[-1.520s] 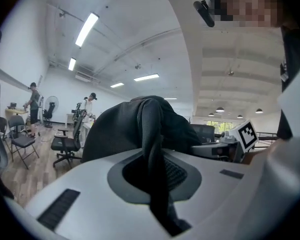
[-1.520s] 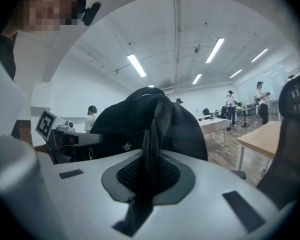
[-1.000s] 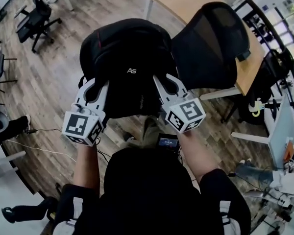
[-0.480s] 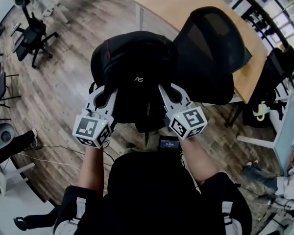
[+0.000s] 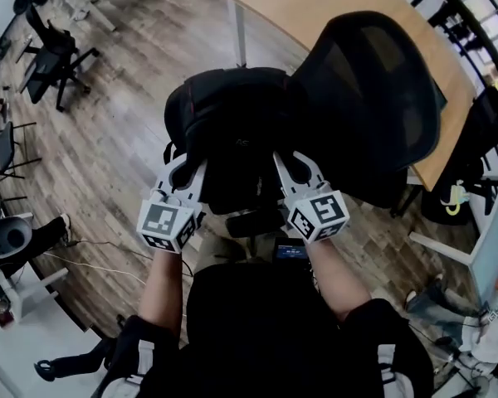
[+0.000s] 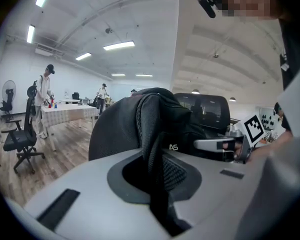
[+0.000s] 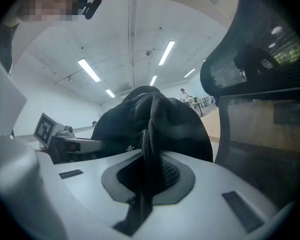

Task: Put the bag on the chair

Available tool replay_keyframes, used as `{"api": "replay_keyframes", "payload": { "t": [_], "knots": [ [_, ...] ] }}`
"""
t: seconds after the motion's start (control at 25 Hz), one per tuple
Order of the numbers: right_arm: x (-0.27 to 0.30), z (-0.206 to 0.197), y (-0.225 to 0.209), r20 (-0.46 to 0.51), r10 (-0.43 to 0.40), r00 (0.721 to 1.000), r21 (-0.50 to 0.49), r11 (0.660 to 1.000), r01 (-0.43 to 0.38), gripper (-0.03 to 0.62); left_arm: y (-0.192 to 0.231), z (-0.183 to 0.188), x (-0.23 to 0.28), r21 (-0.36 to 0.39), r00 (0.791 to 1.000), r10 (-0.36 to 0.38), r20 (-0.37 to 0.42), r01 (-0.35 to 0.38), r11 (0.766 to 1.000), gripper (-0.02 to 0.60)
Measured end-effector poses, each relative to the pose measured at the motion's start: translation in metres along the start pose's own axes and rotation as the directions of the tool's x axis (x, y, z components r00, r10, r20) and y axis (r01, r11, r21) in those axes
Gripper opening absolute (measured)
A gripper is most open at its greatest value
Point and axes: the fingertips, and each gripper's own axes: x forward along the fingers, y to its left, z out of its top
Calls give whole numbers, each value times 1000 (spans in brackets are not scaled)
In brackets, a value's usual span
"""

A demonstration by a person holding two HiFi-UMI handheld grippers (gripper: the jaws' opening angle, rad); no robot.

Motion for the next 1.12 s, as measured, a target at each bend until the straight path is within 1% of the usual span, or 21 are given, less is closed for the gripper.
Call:
{"api": "replay_keyframes", "payload": {
  "t": [0.12, 0.24, 0.4, 0.6, 0.72, 0.92, 1.12],
  "knots": [
    [12, -14, -16, -20, -12, 1000, 22, 1000, 13, 28, 8, -15, 20, -17, 1000, -1, -28, 1, 1000, 28],
    [23, -31, -30, -41, -49, 998, 53, 997, 52, 28, 15, -31, 39, -28, 998, -21, -62, 19, 999, 28],
    [42, -52, -44, -66, -91, 994, 88, 991, 97, 28, 34, -51, 65, -22, 994, -64, -88, 63, 998, 28],
    [66, -73, -59, -83, -156, 984, 113, 980, 165, 28, 60, -74, 96, -57, 983, -139, -119, 133, 989, 29],
    [78, -88, -68, -95, -194, 976, 143, 968, 206, 28, 70, -85, 109, -74, 976, -166, -143, 157, 985, 29],
    [87, -99, -97, -97, -233, 968, 167, 955, 247, 28, 72, -94, 145, -96, 968, -195, -159, 182, 979, 31],
    [104, -96, -112, -96, -256, 962, 156, 951, 269, 28, 82, -92, 166, -108, 970, -192, -150, 177, 978, 31]
  ]
}}
